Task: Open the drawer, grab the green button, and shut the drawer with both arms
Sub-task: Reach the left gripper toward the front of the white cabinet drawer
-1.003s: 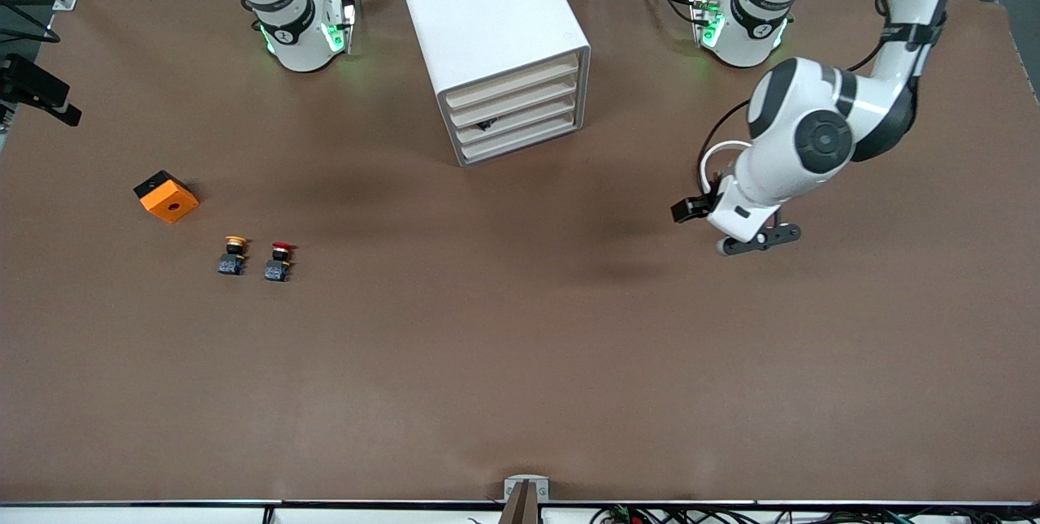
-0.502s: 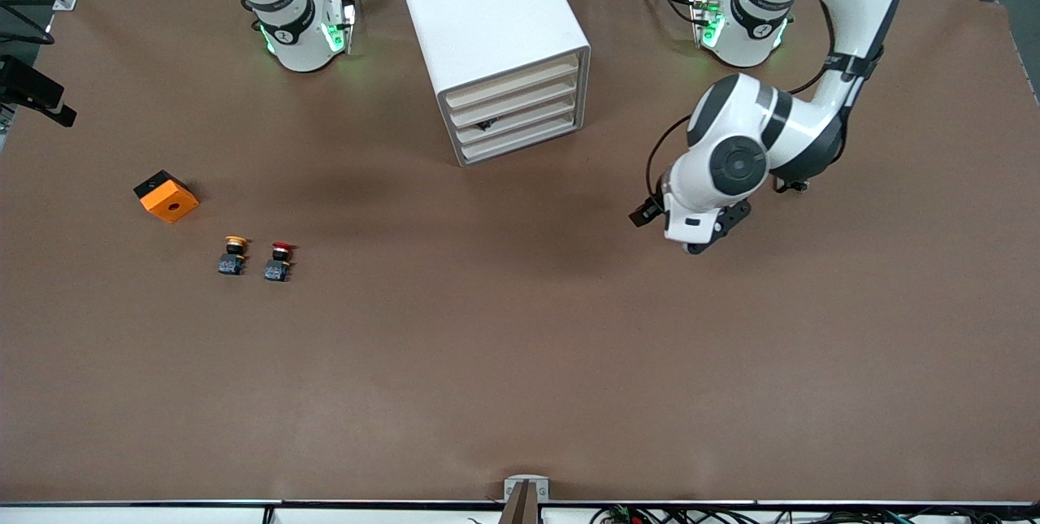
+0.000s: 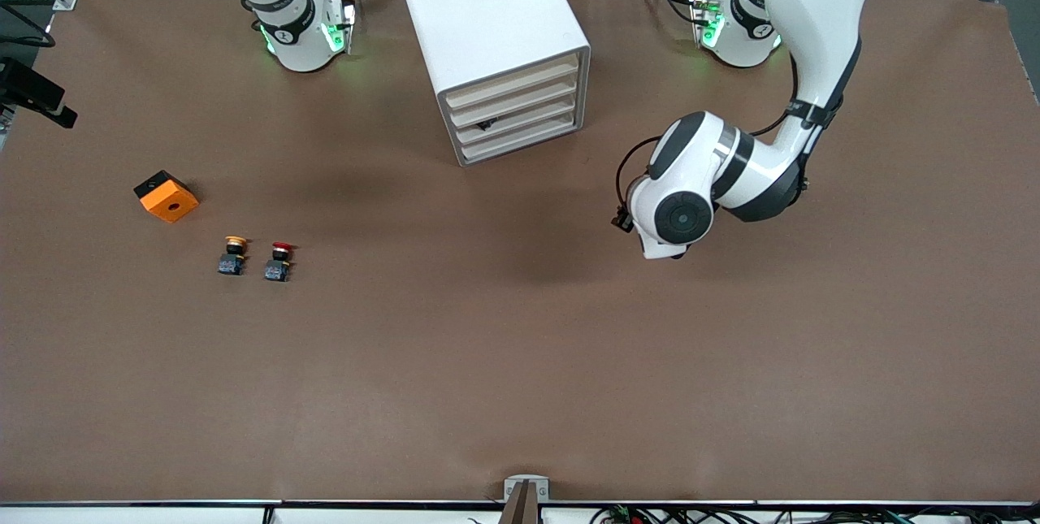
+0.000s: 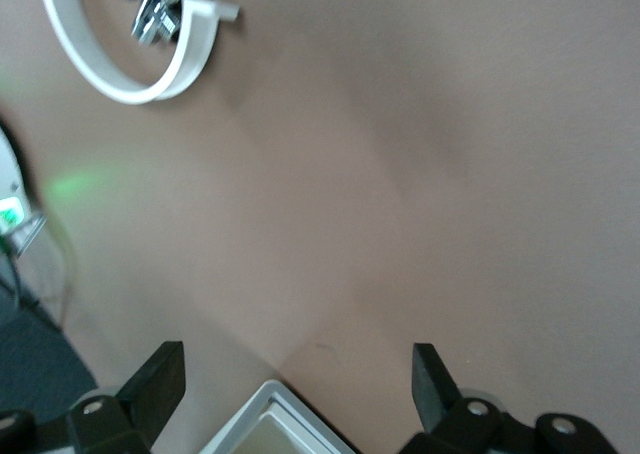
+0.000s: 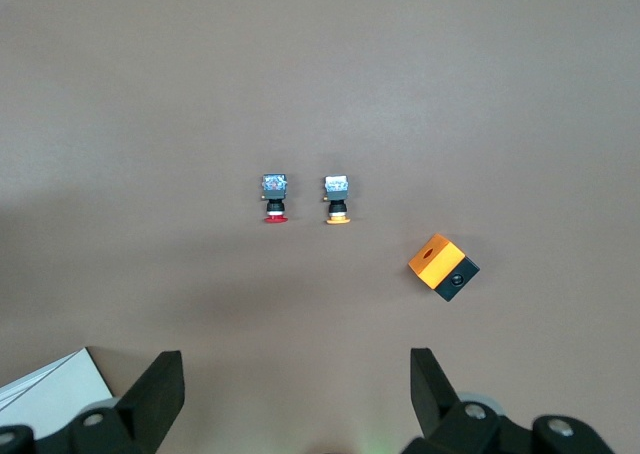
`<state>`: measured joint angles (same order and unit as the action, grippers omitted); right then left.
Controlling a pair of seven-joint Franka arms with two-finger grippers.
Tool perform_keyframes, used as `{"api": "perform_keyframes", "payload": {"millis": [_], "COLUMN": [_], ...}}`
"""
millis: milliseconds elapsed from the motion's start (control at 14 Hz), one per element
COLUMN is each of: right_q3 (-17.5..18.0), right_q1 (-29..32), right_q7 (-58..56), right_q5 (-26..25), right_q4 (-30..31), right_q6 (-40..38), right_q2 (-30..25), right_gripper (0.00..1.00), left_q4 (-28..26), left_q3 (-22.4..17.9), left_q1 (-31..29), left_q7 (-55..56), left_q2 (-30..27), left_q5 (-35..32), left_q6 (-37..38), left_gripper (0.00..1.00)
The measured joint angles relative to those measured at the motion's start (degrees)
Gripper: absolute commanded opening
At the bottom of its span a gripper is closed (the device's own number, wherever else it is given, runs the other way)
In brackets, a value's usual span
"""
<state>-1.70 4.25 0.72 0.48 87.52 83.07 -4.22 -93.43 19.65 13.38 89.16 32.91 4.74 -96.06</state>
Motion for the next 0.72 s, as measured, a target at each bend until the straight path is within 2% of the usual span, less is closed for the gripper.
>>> {"api": "perform_keyframes", "payload": {"millis": [717], "right_q3": [0.1], "right_q1": [0.0], "right_q7": [0.1], "right_q5": [0.0], "right_q4": [0.0], "right_q6": [0.1], "right_q2": [0.0], "right_gripper": [1.0], "left_q4": [7.6], "left_q3": [1.2], "left_q1": [-0.2], "left_q7": [15.3], "left_q2": [11.2], "left_q5": [18.9], "left_q6": [15.6], "left_gripper": [1.0]}}
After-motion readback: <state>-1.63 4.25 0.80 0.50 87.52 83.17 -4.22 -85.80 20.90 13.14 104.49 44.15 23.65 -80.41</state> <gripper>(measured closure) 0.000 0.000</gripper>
